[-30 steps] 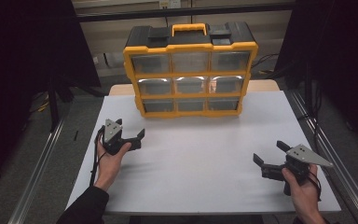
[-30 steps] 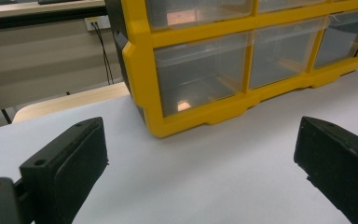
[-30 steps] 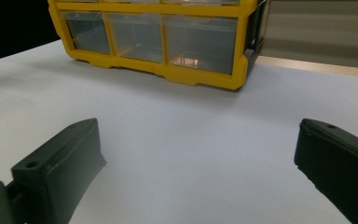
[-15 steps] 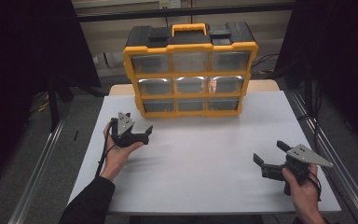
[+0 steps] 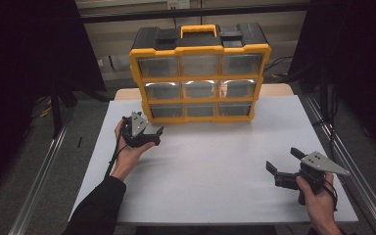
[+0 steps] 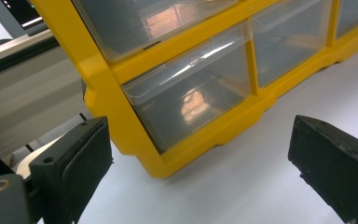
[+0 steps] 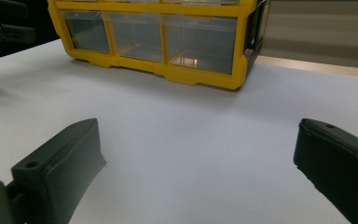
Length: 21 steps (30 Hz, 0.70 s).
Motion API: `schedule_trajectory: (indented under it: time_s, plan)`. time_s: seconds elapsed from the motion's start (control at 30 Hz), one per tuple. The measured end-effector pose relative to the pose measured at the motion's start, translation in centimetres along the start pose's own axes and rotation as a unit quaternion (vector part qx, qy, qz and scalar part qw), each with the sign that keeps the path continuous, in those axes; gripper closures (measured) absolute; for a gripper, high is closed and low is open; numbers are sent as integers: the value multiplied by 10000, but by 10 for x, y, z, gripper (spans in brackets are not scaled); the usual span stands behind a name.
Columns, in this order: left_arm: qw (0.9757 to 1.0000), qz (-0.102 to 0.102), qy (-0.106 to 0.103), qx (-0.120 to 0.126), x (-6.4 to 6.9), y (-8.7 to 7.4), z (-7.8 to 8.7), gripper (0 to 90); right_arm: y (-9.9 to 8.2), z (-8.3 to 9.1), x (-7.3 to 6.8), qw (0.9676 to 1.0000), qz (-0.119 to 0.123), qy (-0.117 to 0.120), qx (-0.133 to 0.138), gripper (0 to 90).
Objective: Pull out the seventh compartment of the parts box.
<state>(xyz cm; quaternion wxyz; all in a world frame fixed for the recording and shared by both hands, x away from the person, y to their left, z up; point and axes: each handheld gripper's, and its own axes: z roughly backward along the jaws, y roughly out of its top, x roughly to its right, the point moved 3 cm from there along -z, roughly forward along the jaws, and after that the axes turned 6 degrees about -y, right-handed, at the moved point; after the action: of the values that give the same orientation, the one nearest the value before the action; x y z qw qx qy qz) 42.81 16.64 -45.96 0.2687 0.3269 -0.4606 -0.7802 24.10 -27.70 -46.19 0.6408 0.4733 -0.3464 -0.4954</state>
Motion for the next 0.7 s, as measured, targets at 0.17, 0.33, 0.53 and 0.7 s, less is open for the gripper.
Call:
schedule_trajectory:
  time_s: [0.17,0.33,0.53,0.7]
  plan:
    - [9995,-220,131,-189,-6,-4,-7,76,0,0,0,10000,15,-10,9,7]
    - [9964,-772,209,-269,-8,-5,-13,73,0,0,0,10000,-19,1,-11,7]
    - [9917,-1214,362,-235,-7,1,-18,92,0,-1,0,10000,25,13,5,8]
    - [9799,-1887,597,-240,-7,7,-22,94,0,-1,0,10000,6,18,-2,8]
